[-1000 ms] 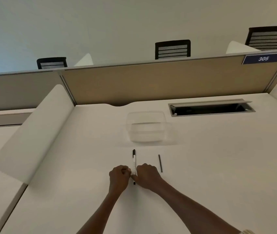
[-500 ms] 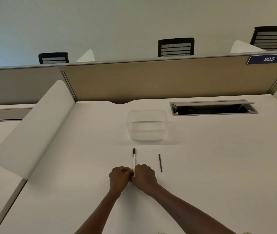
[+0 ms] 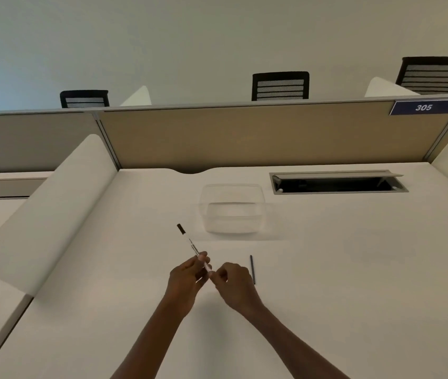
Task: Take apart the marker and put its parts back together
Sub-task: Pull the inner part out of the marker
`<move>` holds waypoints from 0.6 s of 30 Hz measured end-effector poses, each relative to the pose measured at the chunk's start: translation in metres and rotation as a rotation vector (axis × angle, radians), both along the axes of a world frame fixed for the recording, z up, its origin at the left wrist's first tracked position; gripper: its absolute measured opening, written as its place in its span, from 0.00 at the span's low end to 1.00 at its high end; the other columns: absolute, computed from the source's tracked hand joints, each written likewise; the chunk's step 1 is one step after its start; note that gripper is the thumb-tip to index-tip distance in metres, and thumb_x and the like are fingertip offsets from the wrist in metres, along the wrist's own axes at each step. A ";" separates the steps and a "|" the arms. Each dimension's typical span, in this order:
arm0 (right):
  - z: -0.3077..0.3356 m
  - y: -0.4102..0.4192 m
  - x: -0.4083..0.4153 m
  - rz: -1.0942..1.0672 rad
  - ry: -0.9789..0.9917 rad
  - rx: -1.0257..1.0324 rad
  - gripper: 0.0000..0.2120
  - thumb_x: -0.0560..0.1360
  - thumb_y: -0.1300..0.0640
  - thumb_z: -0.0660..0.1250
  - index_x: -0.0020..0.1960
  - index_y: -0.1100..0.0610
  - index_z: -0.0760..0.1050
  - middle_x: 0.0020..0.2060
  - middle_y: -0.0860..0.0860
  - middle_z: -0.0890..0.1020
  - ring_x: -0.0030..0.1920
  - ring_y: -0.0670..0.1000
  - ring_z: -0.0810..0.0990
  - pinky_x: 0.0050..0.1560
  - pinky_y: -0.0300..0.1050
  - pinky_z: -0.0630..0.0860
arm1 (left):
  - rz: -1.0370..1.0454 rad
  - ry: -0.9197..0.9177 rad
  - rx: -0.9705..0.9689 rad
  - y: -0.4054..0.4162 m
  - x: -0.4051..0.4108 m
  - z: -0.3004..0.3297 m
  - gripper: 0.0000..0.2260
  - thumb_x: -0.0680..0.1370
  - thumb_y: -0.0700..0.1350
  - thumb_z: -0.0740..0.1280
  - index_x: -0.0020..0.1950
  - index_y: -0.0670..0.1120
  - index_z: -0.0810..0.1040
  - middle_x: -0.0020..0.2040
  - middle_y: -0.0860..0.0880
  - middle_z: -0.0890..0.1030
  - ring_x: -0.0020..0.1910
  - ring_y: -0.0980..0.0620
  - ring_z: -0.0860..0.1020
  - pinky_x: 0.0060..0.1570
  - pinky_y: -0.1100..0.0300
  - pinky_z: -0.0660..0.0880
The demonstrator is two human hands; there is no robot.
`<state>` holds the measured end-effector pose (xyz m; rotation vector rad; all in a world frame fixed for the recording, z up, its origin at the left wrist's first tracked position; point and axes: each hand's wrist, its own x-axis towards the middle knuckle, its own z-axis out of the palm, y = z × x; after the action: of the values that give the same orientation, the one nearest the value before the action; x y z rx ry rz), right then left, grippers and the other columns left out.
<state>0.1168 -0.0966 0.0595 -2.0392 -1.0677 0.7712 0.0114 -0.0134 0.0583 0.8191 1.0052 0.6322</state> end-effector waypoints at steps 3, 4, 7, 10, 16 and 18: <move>0.020 -0.010 0.007 0.057 0.570 -0.051 0.18 0.80 0.49 0.60 0.45 0.62 0.80 0.35 0.54 0.82 0.32 0.50 0.79 0.34 0.42 0.74 | -0.034 -0.043 -0.018 0.001 -0.001 0.016 0.11 0.80 0.41 0.64 0.60 0.39 0.80 0.50 0.44 0.84 0.49 0.48 0.81 0.50 0.54 0.77; 0.026 -0.014 0.007 0.077 0.729 -0.051 0.18 0.81 0.49 0.59 0.46 0.62 0.80 0.36 0.54 0.82 0.33 0.50 0.79 0.35 0.42 0.73 | -0.052 -0.057 -0.030 0.000 -0.001 0.021 0.12 0.81 0.41 0.63 0.61 0.38 0.79 0.51 0.45 0.84 0.48 0.48 0.81 0.47 0.55 0.78; 0.036 -0.021 0.009 0.082 1.142 -0.024 0.17 0.82 0.51 0.58 0.51 0.61 0.81 0.41 0.54 0.83 0.36 0.50 0.79 0.34 0.39 0.72 | -0.106 -0.135 -0.094 -0.005 -0.003 0.038 0.12 0.81 0.42 0.62 0.63 0.38 0.77 0.50 0.45 0.83 0.34 0.53 0.80 0.31 0.59 0.77; 0.046 -0.022 0.010 0.084 1.404 -0.005 0.17 0.81 0.53 0.59 0.54 0.63 0.82 0.44 0.55 0.84 0.35 0.48 0.78 0.29 0.36 0.70 | -0.148 -0.213 -0.121 -0.009 -0.003 0.051 0.12 0.82 0.41 0.60 0.62 0.39 0.76 0.50 0.44 0.82 0.27 0.55 0.78 0.26 0.62 0.76; 0.063 -0.018 0.015 0.078 1.464 0.066 0.13 0.80 0.53 0.60 0.45 0.59 0.78 0.35 0.51 0.78 0.28 0.44 0.72 0.23 0.33 0.64 | -0.168 -0.291 -0.044 -0.003 0.001 0.068 0.11 0.81 0.40 0.60 0.60 0.40 0.78 0.50 0.45 0.84 0.39 0.52 0.82 0.39 0.59 0.81; 0.067 -0.015 0.016 -0.010 1.317 0.058 0.13 0.82 0.55 0.59 0.42 0.59 0.76 0.31 0.51 0.76 0.27 0.44 0.69 0.22 0.33 0.63 | -0.143 -0.251 0.037 -0.002 0.003 0.069 0.10 0.81 0.40 0.61 0.58 0.40 0.79 0.49 0.45 0.84 0.44 0.50 0.82 0.43 0.58 0.80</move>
<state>0.1328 -0.1116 0.1262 -1.0236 -0.2755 1.6663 0.0147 -0.0156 0.1272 0.8146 0.7027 0.6147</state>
